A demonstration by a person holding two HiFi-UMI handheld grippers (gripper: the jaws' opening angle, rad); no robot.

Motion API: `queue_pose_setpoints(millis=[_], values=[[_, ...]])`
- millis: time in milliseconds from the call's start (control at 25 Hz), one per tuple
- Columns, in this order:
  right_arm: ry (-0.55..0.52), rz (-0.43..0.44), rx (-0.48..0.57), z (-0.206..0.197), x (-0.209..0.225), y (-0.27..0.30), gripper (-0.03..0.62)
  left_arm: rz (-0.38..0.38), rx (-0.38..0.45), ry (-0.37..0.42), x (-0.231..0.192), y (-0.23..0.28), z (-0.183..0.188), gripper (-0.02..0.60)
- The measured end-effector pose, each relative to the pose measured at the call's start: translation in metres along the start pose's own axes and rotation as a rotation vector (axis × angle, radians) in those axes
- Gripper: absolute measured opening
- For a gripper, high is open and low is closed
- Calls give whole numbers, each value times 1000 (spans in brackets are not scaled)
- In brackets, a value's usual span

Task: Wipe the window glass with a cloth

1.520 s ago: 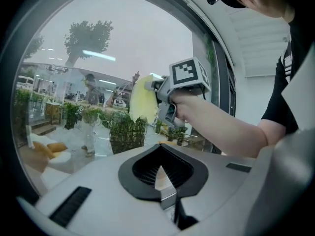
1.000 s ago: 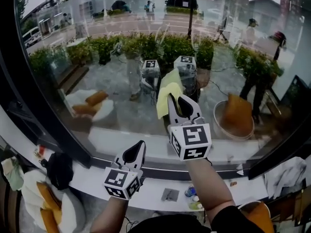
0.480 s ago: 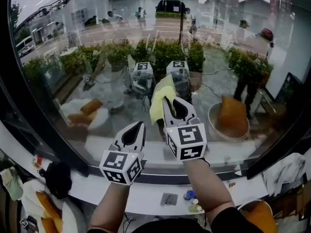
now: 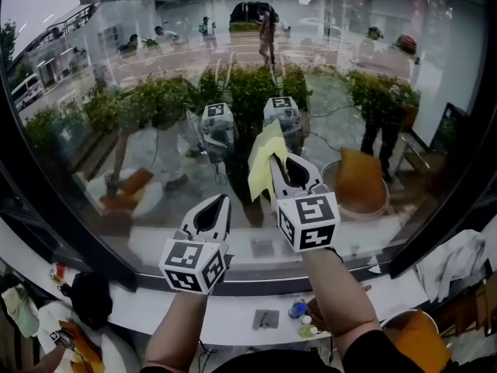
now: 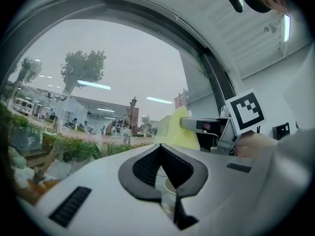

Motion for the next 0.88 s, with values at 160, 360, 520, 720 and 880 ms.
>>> queue_pose_setpoints(millis=[160, 360, 520, 720, 880], values=[[-8, -16, -10, -4, 33, -11, 52, -26, -4, 0, 25, 22, -1, 8], [-16, -34, -24, -6, 65, -22, 52, -64, -9, -3, 54, 47, -1, 8], [-10, -55, -35, -7, 98, -31, 52, -89, -12, -4, 77, 71, 2, 8], [-9, -94, -43, -9, 141, -43, 52, -121, -17, -3, 103, 98, 4, 8], [-12, -123, -52, -13, 189, -56, 52, -142, -24, -4, 133, 129, 3, 8]])
Point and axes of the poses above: the fingertips, and each gripper's own axes: y forward along the fingers, x to its right, z out of its top, the point moved 8 cm from there along -y, backward along the fingers, and after that the axes turned 11 degrees about -z, right-handed, at the moved point
